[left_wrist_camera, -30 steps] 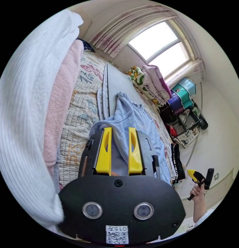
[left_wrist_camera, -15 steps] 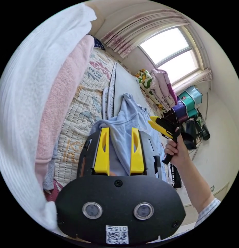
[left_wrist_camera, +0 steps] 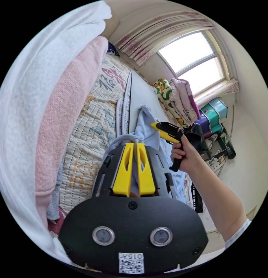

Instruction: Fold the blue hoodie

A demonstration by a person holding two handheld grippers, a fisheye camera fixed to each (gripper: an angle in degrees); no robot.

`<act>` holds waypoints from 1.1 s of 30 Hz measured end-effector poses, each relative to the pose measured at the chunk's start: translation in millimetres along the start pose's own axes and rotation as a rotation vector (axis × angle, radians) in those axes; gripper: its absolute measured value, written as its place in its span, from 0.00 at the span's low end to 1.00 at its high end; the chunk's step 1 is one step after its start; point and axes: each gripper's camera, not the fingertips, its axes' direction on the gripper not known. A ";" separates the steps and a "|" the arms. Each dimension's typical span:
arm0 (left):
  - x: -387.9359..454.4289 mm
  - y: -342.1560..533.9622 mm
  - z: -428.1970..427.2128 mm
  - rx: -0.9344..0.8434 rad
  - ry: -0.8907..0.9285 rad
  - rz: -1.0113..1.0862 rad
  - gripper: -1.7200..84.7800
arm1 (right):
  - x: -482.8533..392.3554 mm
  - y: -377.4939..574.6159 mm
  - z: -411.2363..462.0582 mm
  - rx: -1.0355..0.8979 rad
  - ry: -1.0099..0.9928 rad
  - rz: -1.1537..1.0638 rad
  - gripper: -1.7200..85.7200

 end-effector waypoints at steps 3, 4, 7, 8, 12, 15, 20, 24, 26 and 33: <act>-3.4 1.6 -22.1 0.095 -0.003 -0.023 0.03 | 7.7 -6.2 -0.3 0.053 -0.043 -0.008 0.09; -7.7 1.7 -29.0 0.118 -0.017 -0.039 0.03 | 6.2 -11.0 0.0 0.069 -0.075 -0.027 0.09; -14.6 4.2 -41.1 0.171 -0.065 -0.073 0.02 | -10.1 -25.6 10.1 0.086 -0.048 -0.085 0.09; -15.9 4.7 -43.1 0.177 -0.071 -0.083 0.02 | -18.7 -31.7 18.5 0.088 0.001 -0.107 0.09; -17.6 5.9 -43.0 0.170 -0.105 -0.091 0.02 | -35.5 -44.0 47.7 0.111 0.045 -0.166 0.04; -17.4 6.9 -42.8 0.165 -0.123 -0.083 0.02 | -39.4 -50.3 81.8 0.052 0.096 -0.191 0.02; -15.0 6.1 -41.1 0.152 -0.129 -0.064 0.02 | -23.9 -41.4 85.7 0.075 0.102 -0.223 0.07; -11.9 5.1 -35.7 0.137 -0.159 -0.046 0.03 | 0.5 -29.4 70.4 0.048 0.039 -0.256 0.11; -9.7 4.6 -34.5 0.130 -0.166 -0.044 0.03 | 19.3 -24.2 59.3 0.044 0.081 -0.241 0.12; -2.1 2.0 -29.9 0.123 -0.165 -0.034 0.03 | 33.9 -19.4 74.6 -0.114 0.150 -0.191 0.08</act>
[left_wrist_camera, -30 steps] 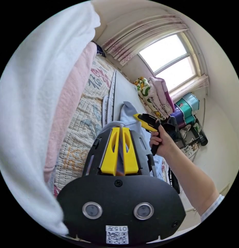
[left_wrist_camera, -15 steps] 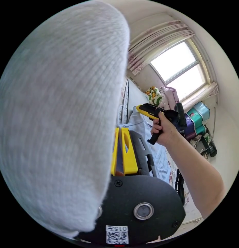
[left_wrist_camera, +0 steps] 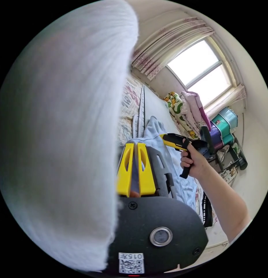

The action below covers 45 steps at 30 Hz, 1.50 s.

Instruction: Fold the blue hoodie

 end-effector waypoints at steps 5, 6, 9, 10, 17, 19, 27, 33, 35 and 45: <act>10.4 -2.6 0.0 0.002 -0.033 0.021 0.03 | -41.3 -9.8 -9.7 0.027 0.180 -0.040 0.02; 11.7 -2.9 0.0 0.005 -0.040 0.023 0.03 | -45.7 -11.3 -11.3 0.034 0.201 -0.048 0.02; 18.4 -4.8 1.8 0.018 -0.067 0.034 0.03 | -56.7 -16.6 -17.4 0.078 0.215 -0.043 0.02; 21.7 -5.6 4.1 0.016 -0.084 0.041 0.04 | -57.9 -18.6 -14.5 0.067 0.222 -0.032 0.02; 42.6 -9.4 15.6 -0.030 -0.161 0.111 0.08 | -72.6 26.5 -89.1 0.137 0.106 -0.060 0.03; 48.1 -9.2 16.4 -0.039 -0.144 0.116 0.10 | -81.5 60.0 -128.0 0.128 0.099 -0.165 0.04; 87.8 27.0 0.3 -0.115 0.018 0.144 0.14 | -58.1 284.0 -254.3 0.051 0.199 -0.198 0.11; 184.2 96.2 -26.7 -0.241 0.459 0.559 0.11 | -14.2 394.3 -298.1 0.076 0.095 0.051 0.12; 238.8 128.6 -27.1 -0.382 0.590 0.836 0.12 | -18.5 413.4 -307.1 0.068 0.081 0.084 0.13; 345.7 260.9 15.0 -0.720 0.485 1.425 0.15 | -70.2 421.8 -345.0 0.038 0.106 0.107 0.12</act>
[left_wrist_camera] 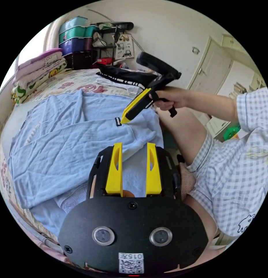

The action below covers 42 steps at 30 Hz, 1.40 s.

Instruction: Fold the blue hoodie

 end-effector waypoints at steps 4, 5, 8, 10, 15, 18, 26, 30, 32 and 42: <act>8.9 -16.5 17.1 -0.080 -0.054 0.051 0.10 | -28.2 -6.3 -21.4 -0.015 0.043 -0.030 0.09; 6.4 -19.0 12.8 -0.066 -0.041 0.038 0.08 | -37.0 -8.2 -30.8 -0.006 0.074 -0.037 0.08; -1.0 -20.1 -2.0 0.005 -0.023 0.019 0.06 | -51.2 -12.2 -55.2 0.037 0.081 -0.027 0.06; -5.8 -19.7 -2.8 0.022 -0.020 0.006 0.05 | -57.0 -14.7 -63.9 0.048 0.087 -0.009 0.05; -14.6 -17.9 17.3 -0.047 0.000 0.012 0.06 | -85.4 -21.1 -61.0 0.003 0.170 -0.024 0.05; -35.8 -12.7 -1.2 -0.009 0.080 -0.033 0.08 | -100.8 -25.8 -71.8 -0.009 0.168 -0.030 0.07; -197.3 112.8 -155.0 0.441 -0.192 -0.603 0.12 | -97.5 -69.4 -174.6 0.190 0.058 0.030 0.06; -270.3 153.6 -203.6 0.608 -0.319 -0.857 0.14 | -110.1 -132.2 -202.8 0.304 0.108 -0.030 0.07; -320.7 145.1 -217.0 0.573 -0.387 -0.909 0.14 | -121.9 -187.9 -200.8 0.338 0.111 -0.084 0.10; -485.5 73.0 -171.5 0.289 -0.453 -0.790 0.18 | -150.5 -394.7 -143.9 0.395 0.030 -0.128 0.18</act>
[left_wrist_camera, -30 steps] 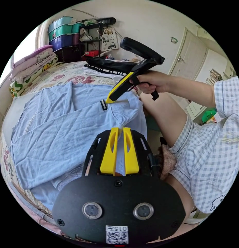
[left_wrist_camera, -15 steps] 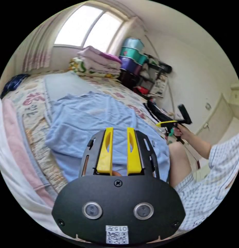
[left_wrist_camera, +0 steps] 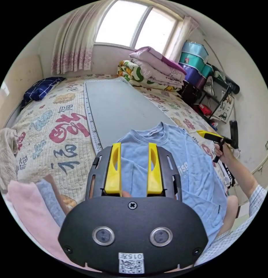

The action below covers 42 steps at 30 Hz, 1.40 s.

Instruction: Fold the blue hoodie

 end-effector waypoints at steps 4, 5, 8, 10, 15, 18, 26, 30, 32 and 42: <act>-26.4 -22.6 45.7 -0.065 0.012 -0.030 0.18 | -4.6 -34.8 44.7 -0.002 0.096 -0.046 0.17; -31.9 -26.4 57.4 -0.094 -0.001 -0.030 0.18 | -8.8 -44.0 56.1 -0.031 0.124 -0.060 0.17; -34.8 -29.1 76.1 -0.131 -0.053 0.011 0.18 | -18.5 -62.3 80.3 -0.076 0.158 -0.073 0.18; -31.6 -27.6 77.7 -0.112 -0.110 0.050 0.17 | -19.8 -74.6 92.7 -0.146 0.149 -0.048 0.18; -17.0 -24.1 76.6 -0.110 -0.133 0.150 0.15 | -26.3 -91.0 99.7 -0.196 0.122 -0.022 0.17; -9.6 -20.7 74.2 -0.101 -0.136 0.167 0.12 | -49.5 -90.5 99.5 -0.221 0.180 -0.093 0.13; 57.0 -18.1 -16.3 -0.001 -0.216 0.238 0.04 | -140.9 -71.2 13.8 -0.170 0.253 -0.318 0.05; 93.0 3.6 -96.1 0.051 -0.174 0.278 0.04 | -168.8 -44.1 -92.4 -0.068 0.165 -0.319 0.05; 119.6 39.8 -156.7 0.083 -0.120 0.342 0.03 | -189.4 -5.8 -171.5 -0.032 0.089 -0.355 0.05; 216.4 306.6 -262.5 -0.003 0.278 0.505 0.03 | -210.7 247.2 -338.6 -0.249 -0.247 -0.335 0.04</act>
